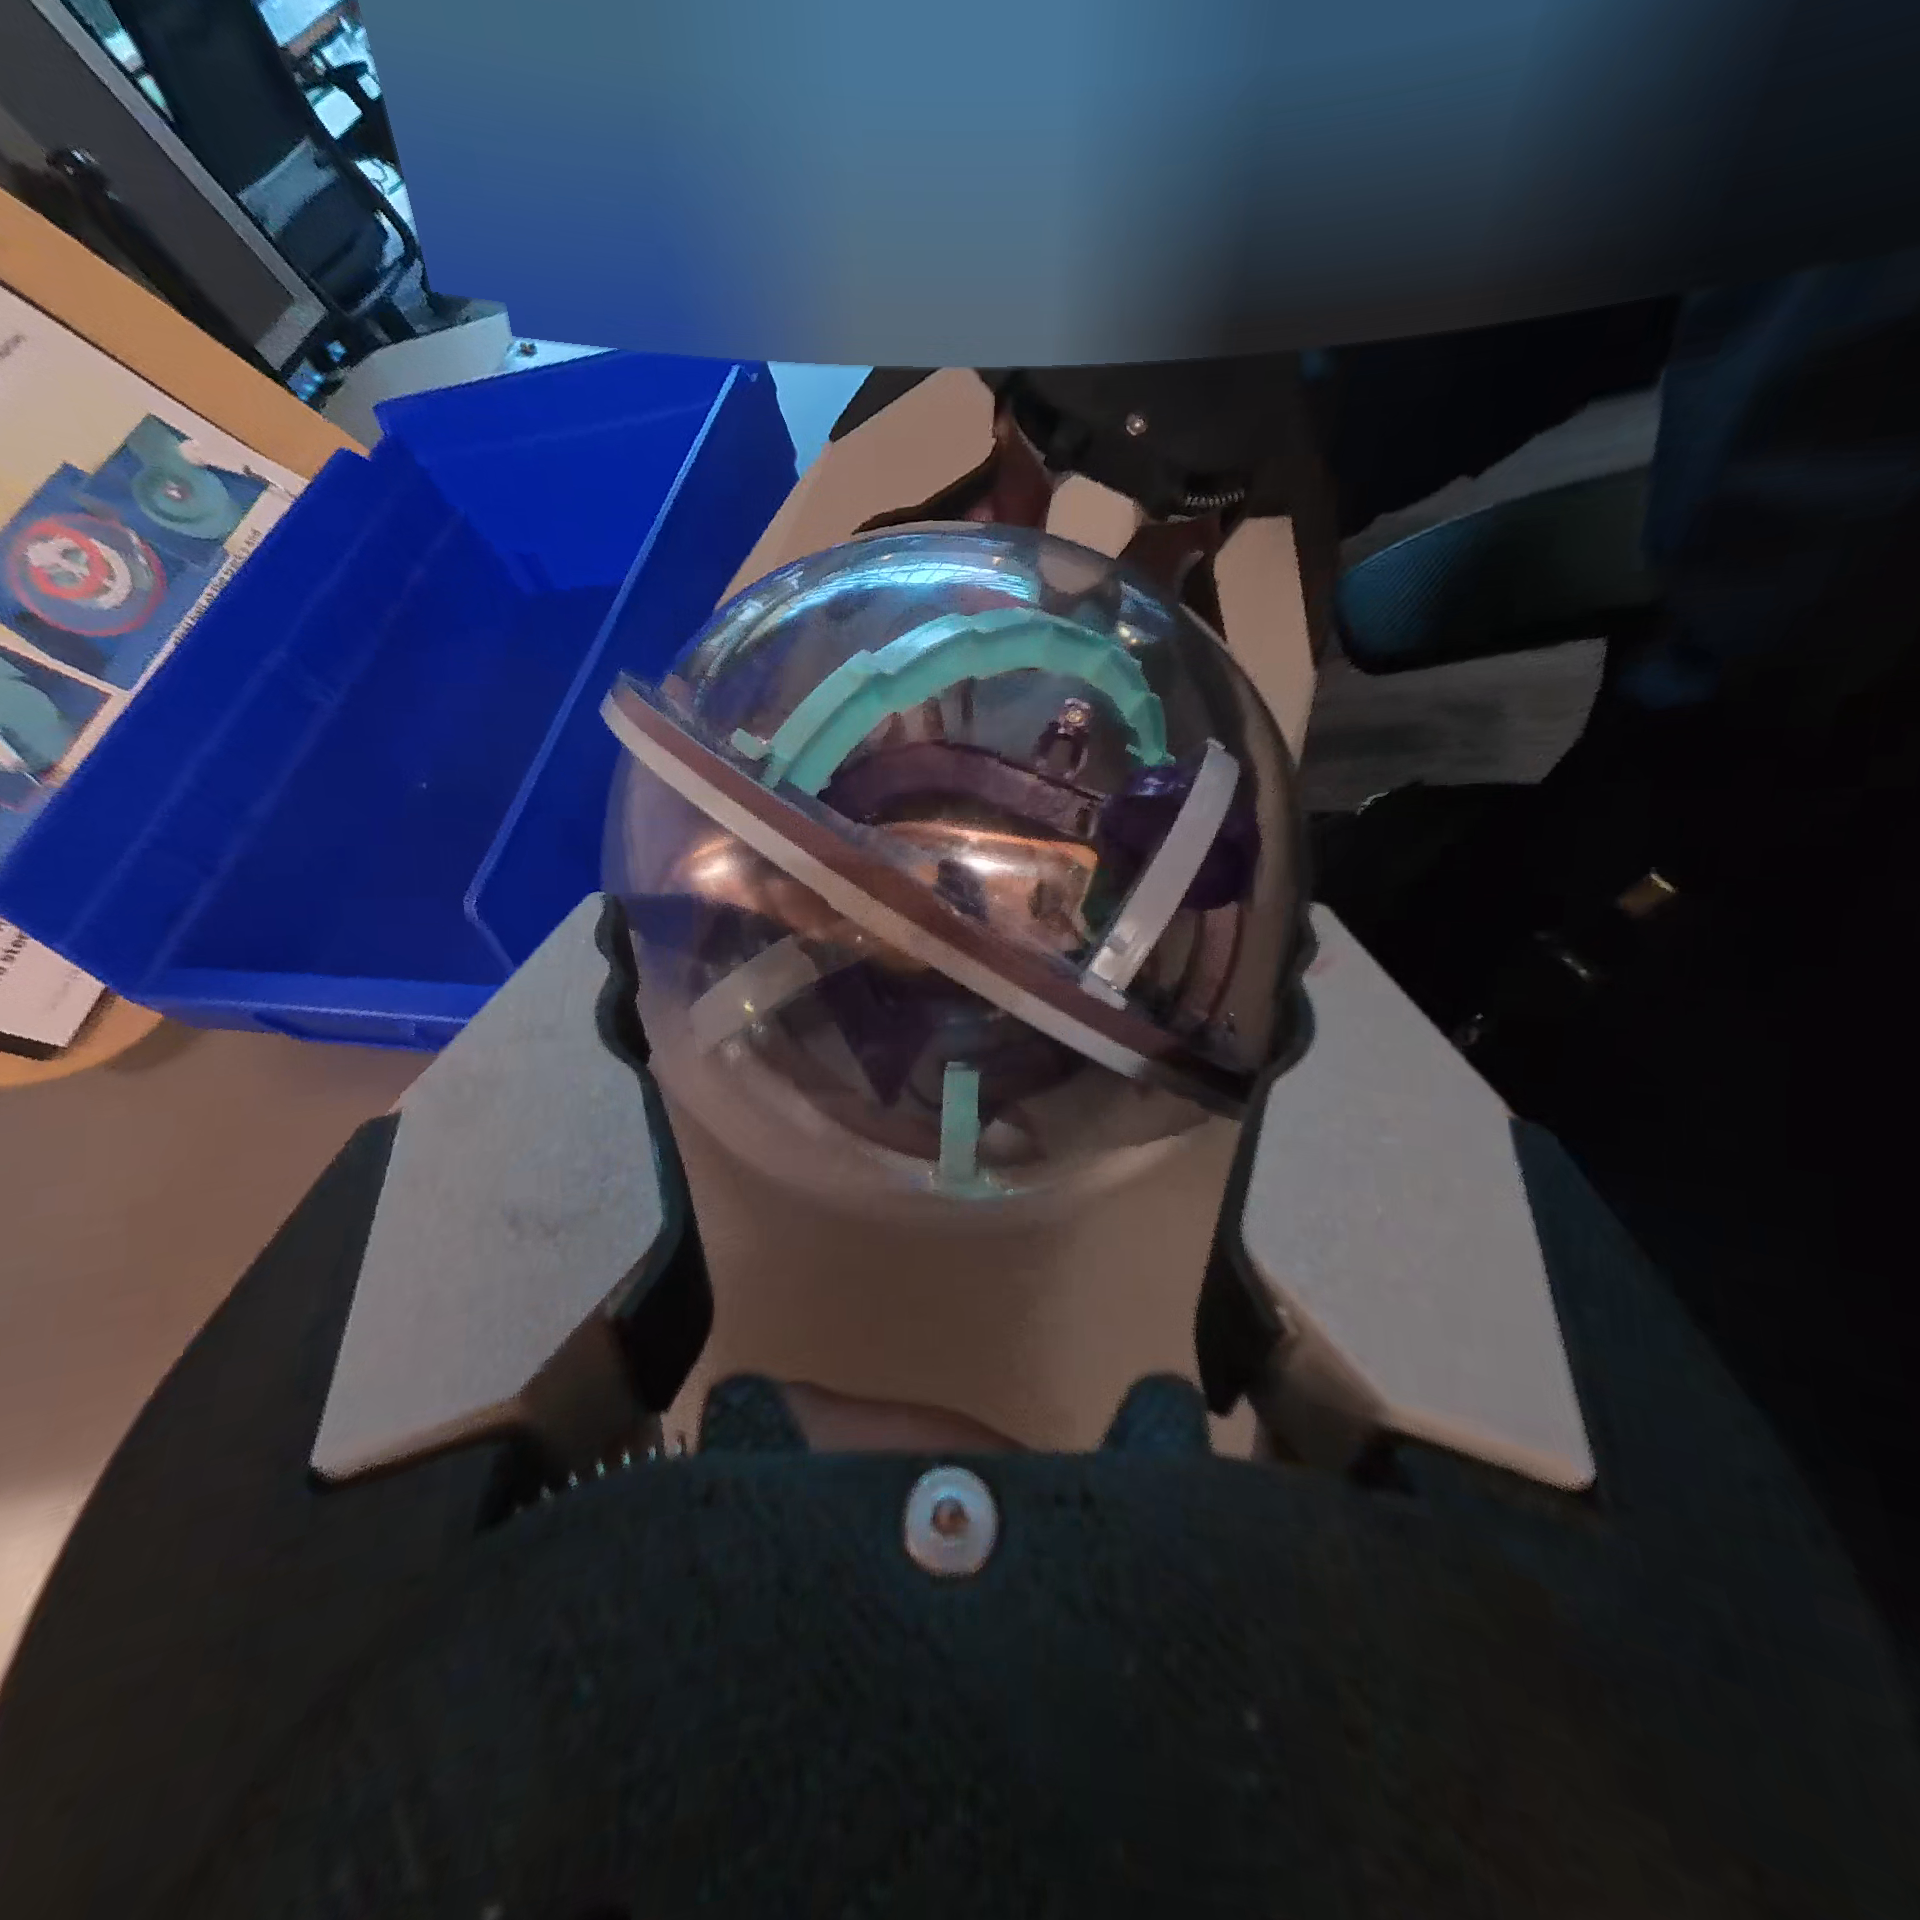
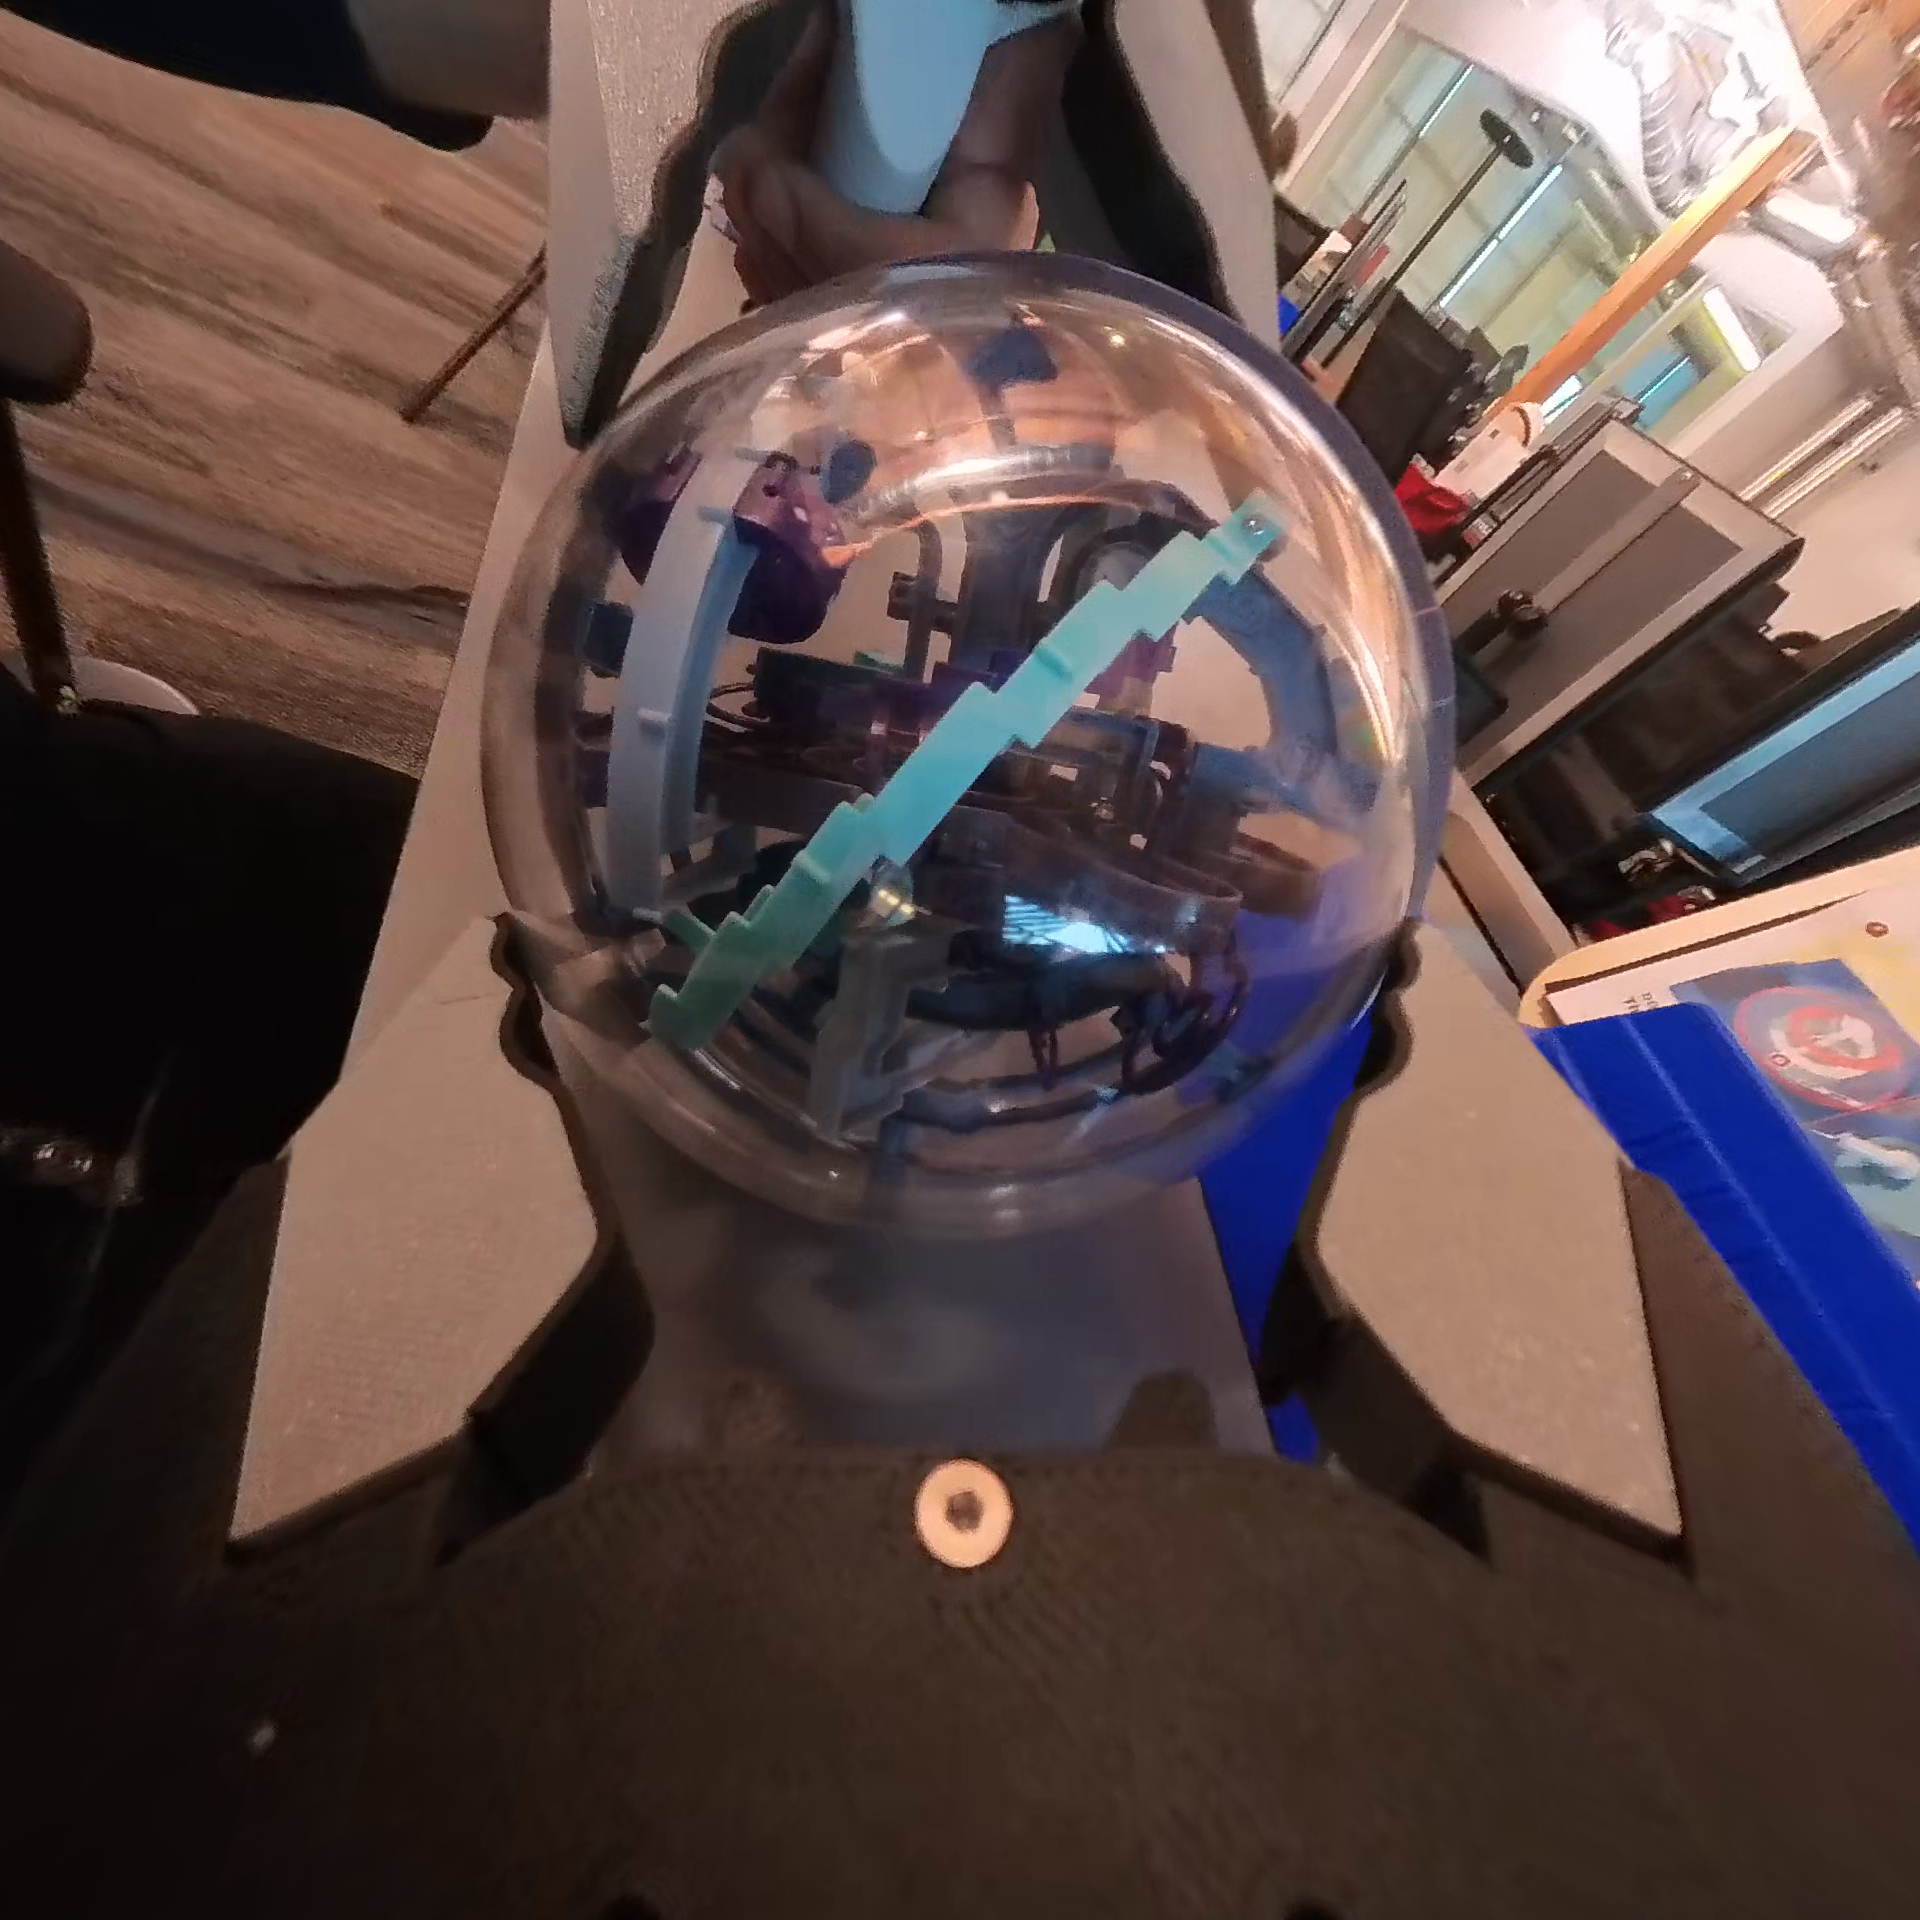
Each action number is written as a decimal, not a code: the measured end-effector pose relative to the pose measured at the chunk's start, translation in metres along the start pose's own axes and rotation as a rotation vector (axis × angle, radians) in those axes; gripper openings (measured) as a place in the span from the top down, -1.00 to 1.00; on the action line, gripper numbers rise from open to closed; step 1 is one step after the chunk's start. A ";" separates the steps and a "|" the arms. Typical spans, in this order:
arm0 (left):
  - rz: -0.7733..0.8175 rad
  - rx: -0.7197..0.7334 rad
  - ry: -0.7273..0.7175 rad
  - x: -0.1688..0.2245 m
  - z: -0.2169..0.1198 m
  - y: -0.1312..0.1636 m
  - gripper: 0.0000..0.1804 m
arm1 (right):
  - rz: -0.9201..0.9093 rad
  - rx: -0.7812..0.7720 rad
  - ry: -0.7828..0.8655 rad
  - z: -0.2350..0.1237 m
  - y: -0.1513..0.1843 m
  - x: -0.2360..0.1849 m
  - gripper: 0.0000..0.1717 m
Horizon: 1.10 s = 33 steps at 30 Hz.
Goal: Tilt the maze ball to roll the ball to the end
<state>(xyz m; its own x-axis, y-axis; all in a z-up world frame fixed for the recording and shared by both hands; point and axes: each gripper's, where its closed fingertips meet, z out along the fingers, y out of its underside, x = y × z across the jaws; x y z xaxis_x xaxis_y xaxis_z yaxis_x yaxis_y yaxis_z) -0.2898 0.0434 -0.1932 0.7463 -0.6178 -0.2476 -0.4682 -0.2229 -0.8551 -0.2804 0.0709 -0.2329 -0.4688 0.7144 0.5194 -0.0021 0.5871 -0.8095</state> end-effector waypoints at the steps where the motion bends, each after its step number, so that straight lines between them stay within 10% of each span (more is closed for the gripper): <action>1: 0.006 -0.002 -0.002 0.000 0.000 0.000 -0.33 | -0.006 0.000 0.003 0.000 0.000 0.000 -0.78; 33: -0.097 0.091 0.127 -0.013 0.008 -0.013 -0.25 | 0.663 0.235 -0.391 -0.017 -0.004 0.023 -0.69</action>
<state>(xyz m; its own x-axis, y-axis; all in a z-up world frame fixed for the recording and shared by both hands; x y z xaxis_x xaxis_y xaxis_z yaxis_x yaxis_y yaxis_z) -0.2895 0.0609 -0.1824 0.7174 -0.6883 -0.1074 -0.3477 -0.2201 -0.9114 -0.2763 0.0916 -0.2128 -0.7127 0.6758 -0.1881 0.2197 -0.0396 -0.9748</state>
